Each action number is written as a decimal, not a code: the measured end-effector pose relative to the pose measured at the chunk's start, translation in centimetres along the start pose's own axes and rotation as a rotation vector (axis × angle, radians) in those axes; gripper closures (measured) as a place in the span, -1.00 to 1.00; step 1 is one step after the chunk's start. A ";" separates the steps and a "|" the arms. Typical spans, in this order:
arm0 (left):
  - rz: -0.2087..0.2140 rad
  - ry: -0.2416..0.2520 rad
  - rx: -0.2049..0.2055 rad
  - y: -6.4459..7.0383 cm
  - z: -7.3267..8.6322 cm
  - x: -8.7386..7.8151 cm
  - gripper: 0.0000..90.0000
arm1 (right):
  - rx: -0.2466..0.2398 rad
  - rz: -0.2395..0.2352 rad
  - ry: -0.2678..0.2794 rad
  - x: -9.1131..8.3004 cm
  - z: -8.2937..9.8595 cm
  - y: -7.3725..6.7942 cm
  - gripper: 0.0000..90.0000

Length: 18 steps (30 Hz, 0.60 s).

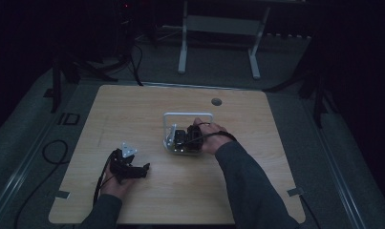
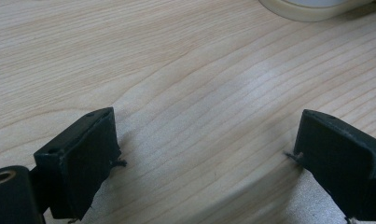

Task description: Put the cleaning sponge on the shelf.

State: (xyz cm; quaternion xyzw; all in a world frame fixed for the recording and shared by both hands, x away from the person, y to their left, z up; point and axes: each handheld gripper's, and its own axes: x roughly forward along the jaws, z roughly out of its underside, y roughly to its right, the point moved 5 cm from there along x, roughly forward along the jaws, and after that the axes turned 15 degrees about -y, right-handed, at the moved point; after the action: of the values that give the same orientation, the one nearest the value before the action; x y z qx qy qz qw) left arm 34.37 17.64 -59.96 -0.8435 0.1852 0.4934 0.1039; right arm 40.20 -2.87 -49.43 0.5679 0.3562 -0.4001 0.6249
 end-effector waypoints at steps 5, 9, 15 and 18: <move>0.000 0.000 0.000 0.0 0.0 0.0 -0.86 | -0.002 0.003 -0.020 0.6 0.0 0.1 0.59; 0.000 0.000 -0.001 0.0 0.0 0.0 -0.86 | -0.001 0.000 -0.021 0.8 0.0 0.3 0.59; 0.000 0.000 0.000 0.0 0.0 0.0 -0.86 | -0.009 0.013 -0.026 1.1 -0.2 0.4 0.59; 0.000 0.000 0.000 0.0 0.0 0.0 -0.86 | -0.015 0.018 -0.030 1.3 -0.4 0.4 0.59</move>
State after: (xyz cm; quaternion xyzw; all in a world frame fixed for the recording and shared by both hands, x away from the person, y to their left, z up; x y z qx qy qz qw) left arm 34.38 17.64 -59.97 -0.8436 0.1849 0.4933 0.1039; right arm 41.09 -2.59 -50.49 0.5605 0.3448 -0.4002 0.6378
